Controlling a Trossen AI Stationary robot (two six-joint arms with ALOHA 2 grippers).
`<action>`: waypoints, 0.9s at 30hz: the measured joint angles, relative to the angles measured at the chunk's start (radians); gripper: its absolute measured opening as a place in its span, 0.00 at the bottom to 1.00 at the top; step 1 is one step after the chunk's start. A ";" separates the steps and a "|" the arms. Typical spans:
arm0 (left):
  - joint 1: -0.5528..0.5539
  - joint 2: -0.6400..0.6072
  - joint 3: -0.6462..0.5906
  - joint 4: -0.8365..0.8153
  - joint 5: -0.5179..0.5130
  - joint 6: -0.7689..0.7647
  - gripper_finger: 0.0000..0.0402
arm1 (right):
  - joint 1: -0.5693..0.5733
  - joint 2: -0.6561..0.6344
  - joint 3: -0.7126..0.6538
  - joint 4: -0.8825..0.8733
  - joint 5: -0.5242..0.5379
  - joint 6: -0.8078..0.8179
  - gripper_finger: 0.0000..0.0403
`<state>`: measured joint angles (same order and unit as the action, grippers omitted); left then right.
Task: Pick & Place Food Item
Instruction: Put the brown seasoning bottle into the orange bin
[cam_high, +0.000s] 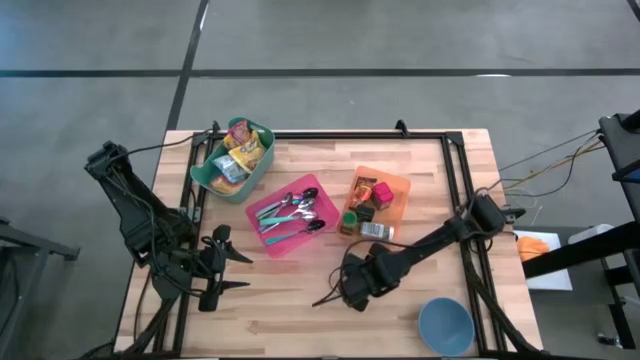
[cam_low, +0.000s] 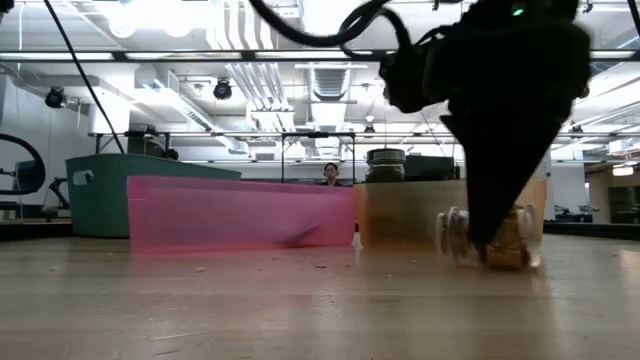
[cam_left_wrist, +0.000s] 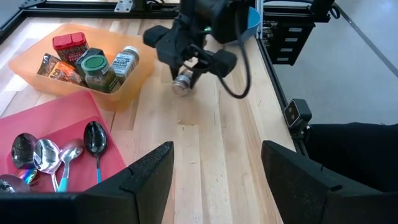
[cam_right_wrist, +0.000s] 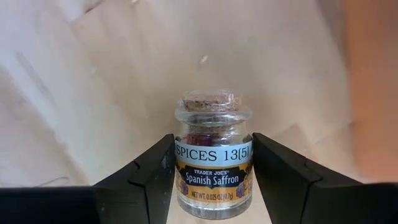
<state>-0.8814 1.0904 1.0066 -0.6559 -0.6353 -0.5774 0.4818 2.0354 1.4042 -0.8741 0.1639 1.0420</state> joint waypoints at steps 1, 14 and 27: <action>0.000 0.000 0.000 0.000 0.000 0.000 0.61 | 0.008 0.000 0.003 0.000 -0.003 0.015 0.46; 0.002 0.007 0.000 0.085 -0.001 -0.007 0.61 | 0.086 0.017 0.049 0.194 -0.001 0.017 0.46; 0.078 0.188 0.000 0.151 -0.004 -0.169 0.61 | 0.085 0.053 0.065 0.292 0.040 -0.075 0.46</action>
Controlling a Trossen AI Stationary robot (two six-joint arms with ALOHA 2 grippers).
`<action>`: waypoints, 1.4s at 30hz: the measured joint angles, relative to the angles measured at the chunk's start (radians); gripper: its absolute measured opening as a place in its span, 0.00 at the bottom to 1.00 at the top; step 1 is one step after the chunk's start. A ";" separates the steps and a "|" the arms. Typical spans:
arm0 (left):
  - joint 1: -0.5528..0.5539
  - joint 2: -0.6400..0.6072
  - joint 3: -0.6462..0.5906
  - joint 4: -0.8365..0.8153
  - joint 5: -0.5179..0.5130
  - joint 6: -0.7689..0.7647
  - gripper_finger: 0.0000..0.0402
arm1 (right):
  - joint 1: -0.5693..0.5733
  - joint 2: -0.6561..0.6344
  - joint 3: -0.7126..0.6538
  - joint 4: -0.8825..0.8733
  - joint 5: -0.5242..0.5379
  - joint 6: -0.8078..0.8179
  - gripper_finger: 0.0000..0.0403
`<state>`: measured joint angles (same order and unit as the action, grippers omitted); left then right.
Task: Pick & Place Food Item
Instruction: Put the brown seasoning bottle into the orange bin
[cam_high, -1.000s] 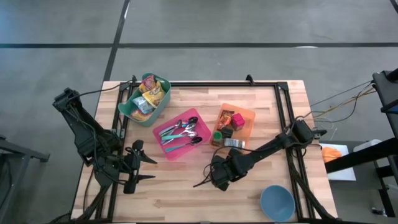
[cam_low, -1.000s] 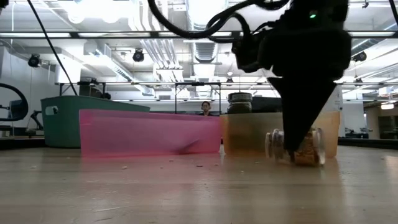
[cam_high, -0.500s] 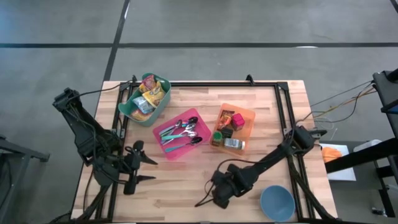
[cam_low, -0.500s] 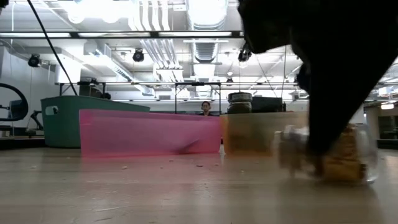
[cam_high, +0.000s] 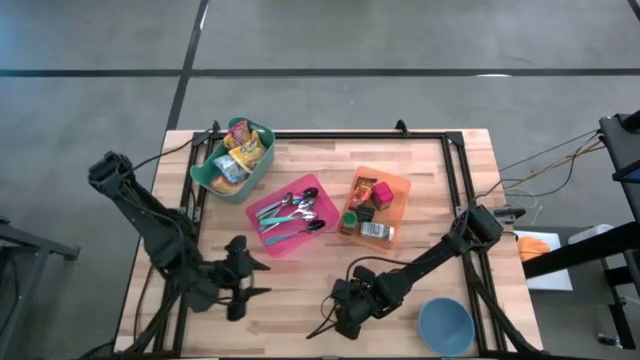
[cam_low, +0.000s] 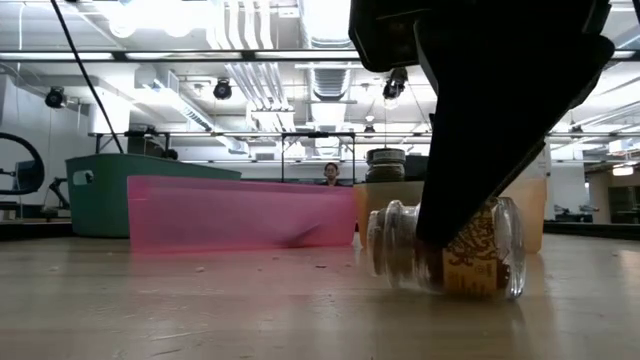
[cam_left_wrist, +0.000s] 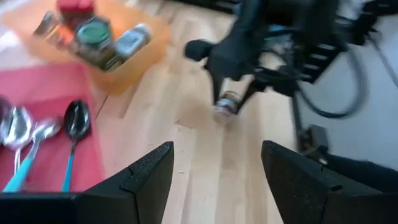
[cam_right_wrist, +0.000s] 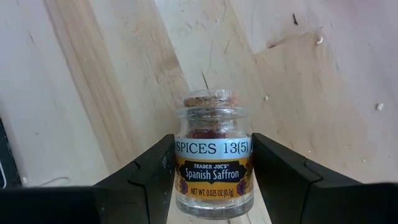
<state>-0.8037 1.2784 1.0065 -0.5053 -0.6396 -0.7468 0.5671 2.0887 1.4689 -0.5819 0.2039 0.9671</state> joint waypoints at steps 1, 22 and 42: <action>0.013 0.014 0.000 -0.001 0.000 -0.026 0.61 | 0.000 0.001 0.000 0.000 0.000 0.005 0.46; 0.091 0.079 0.000 -0.011 0.117 -0.046 0.61 | -0.022 0.005 -0.025 -0.004 -0.029 0.006 0.72; 0.092 0.079 0.000 -0.007 0.079 -0.073 0.61 | -0.023 0.058 -0.016 -0.013 0.010 0.148 0.45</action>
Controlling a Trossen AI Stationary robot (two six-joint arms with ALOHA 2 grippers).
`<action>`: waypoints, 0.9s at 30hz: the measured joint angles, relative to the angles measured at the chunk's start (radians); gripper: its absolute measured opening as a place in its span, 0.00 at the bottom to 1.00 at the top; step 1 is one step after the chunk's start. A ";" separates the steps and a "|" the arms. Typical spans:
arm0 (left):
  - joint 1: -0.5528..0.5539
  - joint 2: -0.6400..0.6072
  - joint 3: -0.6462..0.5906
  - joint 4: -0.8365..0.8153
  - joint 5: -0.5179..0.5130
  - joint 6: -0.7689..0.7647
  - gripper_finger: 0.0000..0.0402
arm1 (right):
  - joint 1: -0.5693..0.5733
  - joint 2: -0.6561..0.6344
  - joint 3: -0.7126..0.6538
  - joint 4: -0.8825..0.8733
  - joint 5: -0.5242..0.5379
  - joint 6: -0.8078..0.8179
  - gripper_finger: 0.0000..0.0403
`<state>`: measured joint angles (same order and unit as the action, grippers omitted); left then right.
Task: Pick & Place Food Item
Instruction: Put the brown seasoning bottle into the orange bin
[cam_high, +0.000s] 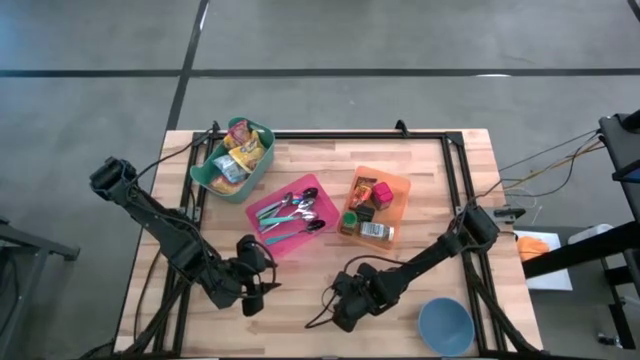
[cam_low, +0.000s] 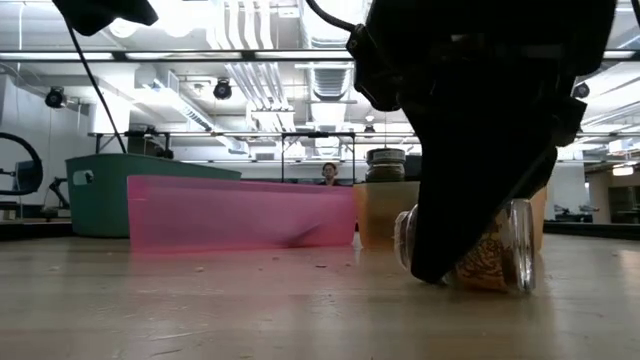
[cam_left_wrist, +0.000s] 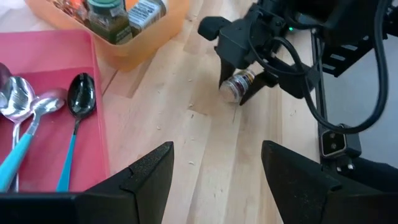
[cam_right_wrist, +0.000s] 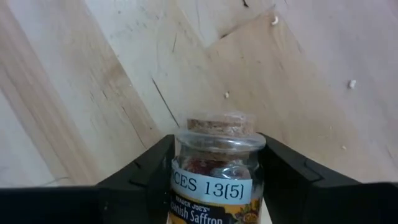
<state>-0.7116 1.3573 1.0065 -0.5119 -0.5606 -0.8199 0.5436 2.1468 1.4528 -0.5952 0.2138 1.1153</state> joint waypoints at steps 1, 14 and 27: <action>0.000 0.000 0.000 0.000 -0.007 0.001 0.61 | 0.000 -0.003 0.000 0.001 0.006 0.000 0.45; -0.041 0.000 0.000 0.042 -0.191 0.043 0.61 | 0.033 -0.118 -0.004 0.106 0.239 -0.064 0.45; -0.079 0.000 -0.086 0.264 -0.196 0.137 0.61 | 0.079 -0.210 -0.003 0.420 0.347 -0.493 0.45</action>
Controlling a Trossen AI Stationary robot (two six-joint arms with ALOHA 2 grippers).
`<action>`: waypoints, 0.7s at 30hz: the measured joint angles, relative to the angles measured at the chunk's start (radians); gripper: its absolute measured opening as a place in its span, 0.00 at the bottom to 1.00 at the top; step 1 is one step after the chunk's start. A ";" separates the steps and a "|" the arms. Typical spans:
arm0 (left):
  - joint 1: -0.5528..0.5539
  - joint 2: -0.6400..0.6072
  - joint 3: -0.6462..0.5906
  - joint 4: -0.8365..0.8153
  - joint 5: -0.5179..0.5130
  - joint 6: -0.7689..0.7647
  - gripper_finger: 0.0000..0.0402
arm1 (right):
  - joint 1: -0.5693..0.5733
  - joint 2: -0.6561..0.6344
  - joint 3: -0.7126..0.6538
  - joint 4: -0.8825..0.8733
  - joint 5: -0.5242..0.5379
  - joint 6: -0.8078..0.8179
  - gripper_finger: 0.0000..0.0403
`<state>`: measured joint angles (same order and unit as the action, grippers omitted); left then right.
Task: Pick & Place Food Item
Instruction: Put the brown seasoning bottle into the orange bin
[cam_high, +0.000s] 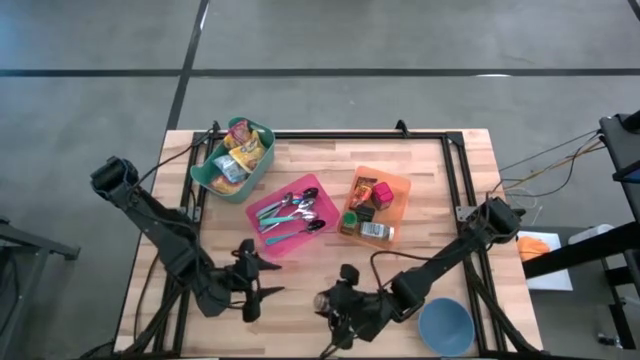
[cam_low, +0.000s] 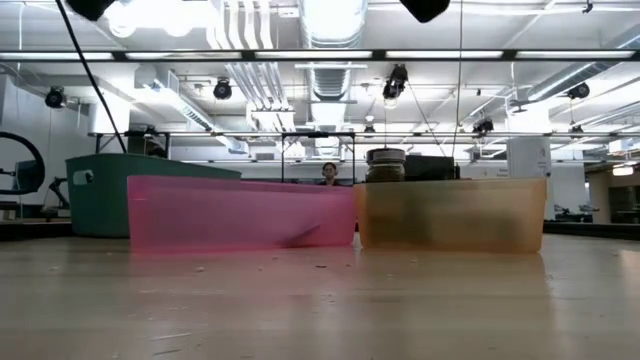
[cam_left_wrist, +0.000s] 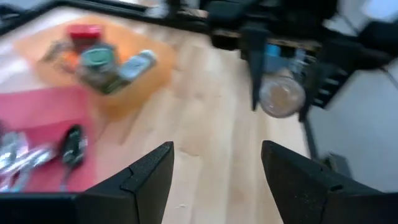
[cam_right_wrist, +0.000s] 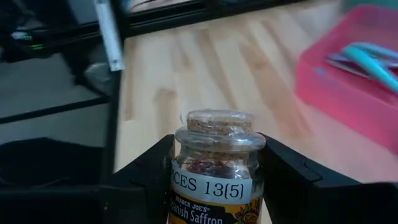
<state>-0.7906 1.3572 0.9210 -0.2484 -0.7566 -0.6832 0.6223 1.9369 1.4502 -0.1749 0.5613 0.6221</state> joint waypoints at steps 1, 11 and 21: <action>0.001 0.002 -0.004 0.028 0.032 0.042 0.61 | -0.001 0.000 0.000 0.012 -0.023 0.000 0.45; -0.004 0.039 -0.012 0.189 -0.024 0.169 0.61 | -0.024 0.000 0.000 0.276 0.011 -0.119 0.45; -0.119 0.062 -0.012 0.412 -0.587 0.320 0.61 | -0.021 -0.003 0.000 0.911 0.037 -0.708 0.45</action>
<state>-0.9094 1.4188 0.9085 0.1639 -1.3440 -0.3635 0.6016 1.9343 1.4502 0.7359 0.5980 -0.0859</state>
